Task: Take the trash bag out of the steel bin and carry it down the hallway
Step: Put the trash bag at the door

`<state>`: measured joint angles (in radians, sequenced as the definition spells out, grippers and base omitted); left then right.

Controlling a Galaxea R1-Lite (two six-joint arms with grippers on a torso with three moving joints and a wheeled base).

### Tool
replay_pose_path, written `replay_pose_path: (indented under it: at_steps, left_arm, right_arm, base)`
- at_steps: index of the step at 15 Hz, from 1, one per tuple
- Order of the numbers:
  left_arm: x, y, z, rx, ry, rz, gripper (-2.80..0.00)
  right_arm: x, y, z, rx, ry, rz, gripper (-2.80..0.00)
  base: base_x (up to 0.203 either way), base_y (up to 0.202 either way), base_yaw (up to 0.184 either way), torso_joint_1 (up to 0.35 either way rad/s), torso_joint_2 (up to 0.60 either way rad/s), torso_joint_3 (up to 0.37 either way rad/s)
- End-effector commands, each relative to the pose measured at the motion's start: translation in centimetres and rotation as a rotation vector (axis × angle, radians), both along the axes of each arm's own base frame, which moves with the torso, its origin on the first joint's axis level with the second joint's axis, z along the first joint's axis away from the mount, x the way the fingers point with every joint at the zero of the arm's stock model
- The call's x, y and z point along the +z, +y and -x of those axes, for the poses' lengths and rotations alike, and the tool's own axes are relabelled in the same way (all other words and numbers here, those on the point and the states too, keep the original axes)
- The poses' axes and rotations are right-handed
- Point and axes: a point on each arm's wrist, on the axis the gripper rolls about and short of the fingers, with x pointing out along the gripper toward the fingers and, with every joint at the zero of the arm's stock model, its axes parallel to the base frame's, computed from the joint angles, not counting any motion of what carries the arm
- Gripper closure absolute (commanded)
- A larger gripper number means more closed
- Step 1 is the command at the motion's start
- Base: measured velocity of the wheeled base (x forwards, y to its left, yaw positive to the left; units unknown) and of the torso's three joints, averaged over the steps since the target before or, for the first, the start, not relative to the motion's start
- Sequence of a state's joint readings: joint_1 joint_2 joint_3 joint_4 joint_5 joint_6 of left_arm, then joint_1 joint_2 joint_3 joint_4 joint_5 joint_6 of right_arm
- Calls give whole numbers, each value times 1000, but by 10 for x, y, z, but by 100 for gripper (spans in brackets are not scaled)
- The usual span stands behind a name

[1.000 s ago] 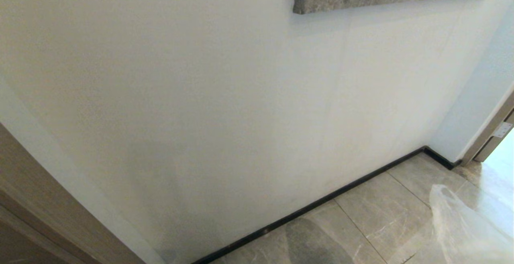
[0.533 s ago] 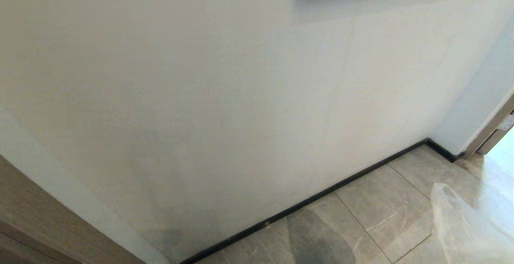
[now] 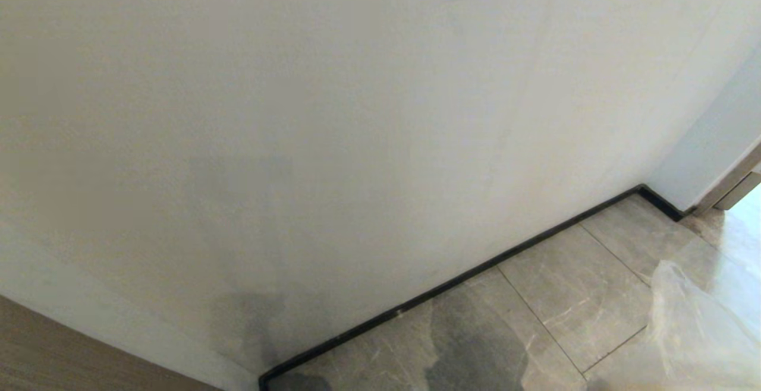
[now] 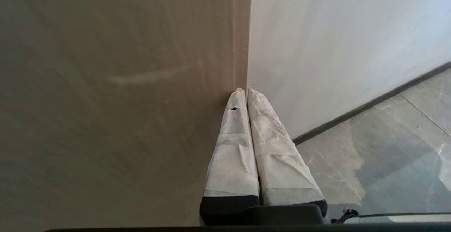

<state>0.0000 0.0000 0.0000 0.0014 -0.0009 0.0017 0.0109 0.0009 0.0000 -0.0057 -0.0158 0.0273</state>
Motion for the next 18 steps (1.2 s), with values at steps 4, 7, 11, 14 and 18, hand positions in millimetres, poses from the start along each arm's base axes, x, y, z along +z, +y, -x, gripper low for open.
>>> replay_pose_path:
  at_steps: [4,7,11,14,18]
  left_arm:
    - [0,0,0,1,0,0,0]
    - [0,0,0,1,0,2,0]
    - [0,0,0,1,0,0,0]
    - [0,0,0,1,0,2,0]
    - [0,0,0,1,0,2,0]
  right_arm:
    - [0,0,0,0,0,-2,0]
    - [0,0,0,2,0,0,0]
    - [0,0,0,0,0,4,0]
    - [0,0,0,-1,0,3,0]
    - [0,0,0,2,-1,4,0]
  base:
    - [0,0,0,0,1,-21]
    - [0,0,0,0,0,0]
    - [0,0,0,0,0,0]
    - [0,0,0,0,0,0]
    - [0,0,0,0,1,30]
